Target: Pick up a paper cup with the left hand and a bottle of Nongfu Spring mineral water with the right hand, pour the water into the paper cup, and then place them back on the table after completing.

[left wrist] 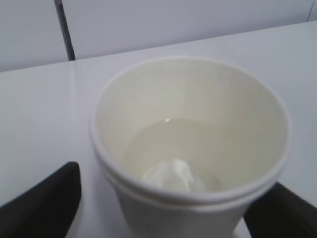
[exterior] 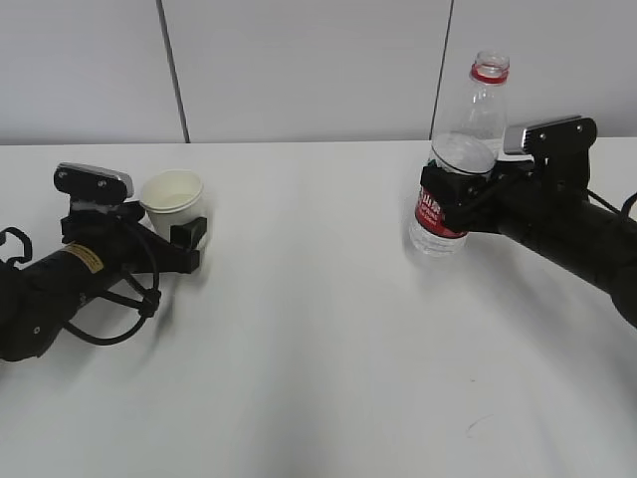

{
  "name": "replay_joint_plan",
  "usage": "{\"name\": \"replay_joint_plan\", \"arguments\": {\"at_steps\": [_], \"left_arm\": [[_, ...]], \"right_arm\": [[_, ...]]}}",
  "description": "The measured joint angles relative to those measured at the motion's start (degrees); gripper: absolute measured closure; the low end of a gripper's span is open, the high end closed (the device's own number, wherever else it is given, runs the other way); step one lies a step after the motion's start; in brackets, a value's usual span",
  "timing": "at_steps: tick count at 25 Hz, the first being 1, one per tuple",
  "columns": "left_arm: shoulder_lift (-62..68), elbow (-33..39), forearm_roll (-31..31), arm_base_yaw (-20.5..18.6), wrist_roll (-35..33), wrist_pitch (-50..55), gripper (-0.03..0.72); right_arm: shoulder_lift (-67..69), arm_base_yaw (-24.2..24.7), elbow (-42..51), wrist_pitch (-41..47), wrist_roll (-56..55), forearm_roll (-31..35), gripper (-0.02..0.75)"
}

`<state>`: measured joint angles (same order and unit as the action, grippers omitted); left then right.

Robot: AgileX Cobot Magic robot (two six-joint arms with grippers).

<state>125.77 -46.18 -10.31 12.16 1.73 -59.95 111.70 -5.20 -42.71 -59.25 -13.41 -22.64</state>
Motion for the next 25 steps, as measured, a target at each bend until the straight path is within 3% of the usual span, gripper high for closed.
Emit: {"name": "replay_joint_plan", "arguments": {"at_steps": [14, 25], "left_arm": [[-3.41, 13.99, -0.30, 0.00, 0.00, -5.13, 0.096], [-4.82, 15.30, -1.80, 0.00, 0.00, -5.25, 0.101]], "right_arm": [[0.00, 0.00, 0.00, 0.14, -0.21, 0.00, 0.277], [5.03, 0.00, -4.16, 0.60, -1.25, 0.25, 0.277]]}}
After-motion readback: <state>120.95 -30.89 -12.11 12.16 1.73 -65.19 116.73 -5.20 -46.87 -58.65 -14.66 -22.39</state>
